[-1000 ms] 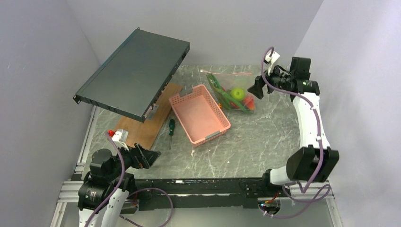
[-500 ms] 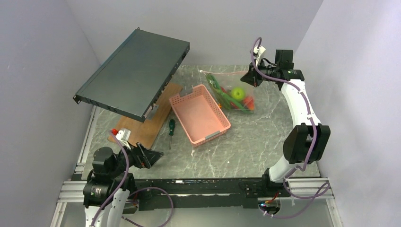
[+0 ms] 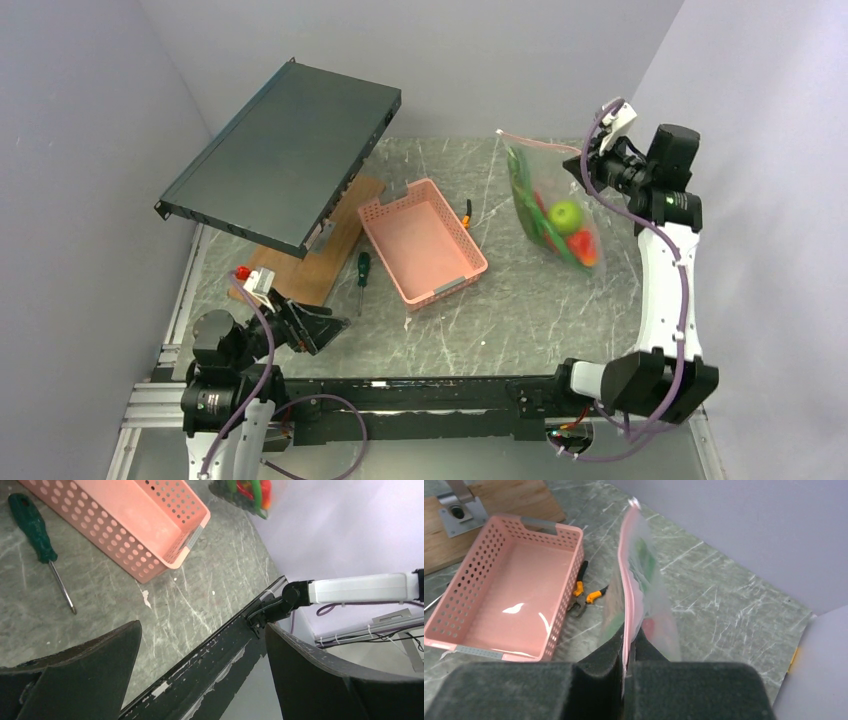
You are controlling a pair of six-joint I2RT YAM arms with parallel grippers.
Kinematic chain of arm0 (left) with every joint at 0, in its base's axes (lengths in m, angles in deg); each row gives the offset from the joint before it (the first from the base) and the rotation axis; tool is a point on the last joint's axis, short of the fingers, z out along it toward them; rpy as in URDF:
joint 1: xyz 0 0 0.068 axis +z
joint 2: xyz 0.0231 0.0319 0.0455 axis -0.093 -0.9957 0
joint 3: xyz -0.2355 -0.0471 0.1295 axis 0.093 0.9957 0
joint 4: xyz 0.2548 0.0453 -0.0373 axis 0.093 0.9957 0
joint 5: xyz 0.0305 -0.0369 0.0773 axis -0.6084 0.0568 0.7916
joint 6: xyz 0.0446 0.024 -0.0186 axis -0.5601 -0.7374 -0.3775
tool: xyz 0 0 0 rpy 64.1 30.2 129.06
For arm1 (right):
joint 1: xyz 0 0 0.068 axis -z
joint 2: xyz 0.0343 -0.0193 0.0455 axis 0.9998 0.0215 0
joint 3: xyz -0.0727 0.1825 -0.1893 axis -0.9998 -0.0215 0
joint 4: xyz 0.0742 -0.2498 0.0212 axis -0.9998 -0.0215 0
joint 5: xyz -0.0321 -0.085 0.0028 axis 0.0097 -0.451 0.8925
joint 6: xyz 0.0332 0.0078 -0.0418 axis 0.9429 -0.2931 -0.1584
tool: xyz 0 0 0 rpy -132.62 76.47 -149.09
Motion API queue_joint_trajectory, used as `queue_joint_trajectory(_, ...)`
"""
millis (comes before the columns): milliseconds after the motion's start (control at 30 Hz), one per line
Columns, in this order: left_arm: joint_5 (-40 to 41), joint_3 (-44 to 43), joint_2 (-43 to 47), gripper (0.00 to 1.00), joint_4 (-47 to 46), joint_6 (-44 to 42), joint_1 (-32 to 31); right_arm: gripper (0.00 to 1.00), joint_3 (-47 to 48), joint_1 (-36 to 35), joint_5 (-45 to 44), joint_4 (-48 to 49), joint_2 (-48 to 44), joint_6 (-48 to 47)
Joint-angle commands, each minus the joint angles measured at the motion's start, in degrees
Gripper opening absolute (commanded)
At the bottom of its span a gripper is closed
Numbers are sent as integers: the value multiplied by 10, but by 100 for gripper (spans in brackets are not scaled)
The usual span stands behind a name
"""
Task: Open the zip-top bag and remove the fake food
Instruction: Pick up the zipper food storage bag at the center of the board.
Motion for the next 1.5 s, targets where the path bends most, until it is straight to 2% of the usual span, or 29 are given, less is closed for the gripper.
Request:
queue_joint_trajectory(0,-21,-1,51,99,-63,19,1,0,-12,-4,21,-13,-57,-10)
queue_joint_trajectory(200,-10,-6,20,99,-88,15,-12,0,-33,-4,33,-42,-90,-18)
queue_joint_trajectory(400,5,-51,-47,99,-71,-38,-55,0,-62,-3,39,-37,-107,-14)
queue_joint_trajectory(500,13,-66,-44,99,-44,-61,-70,0,-75,-3,42,-36,-114,-12)
queue_joint_trajectory(700,-11,-46,-13,99,-48,-56,-72,0,-85,-3,50,-60,-125,-44)
queue_joint_trajectory(1000,-7,-63,-74,99,-107,-52,-112,0,-83,2,59,-88,-135,-73)
queue_joint_trajectory(1300,76,-74,-110,99,-122,-50,-232,0,-94,7,57,-94,-145,-83)
queue_joint_trajectory(1367,109,-63,-117,99,-139,-40,-278,0,-97,6,56,-94,-145,-84)
queue_joint_trajectory(1467,208,-64,-147,99,-155,-41,-389,0,-97,8,55,-96,-146,-87)
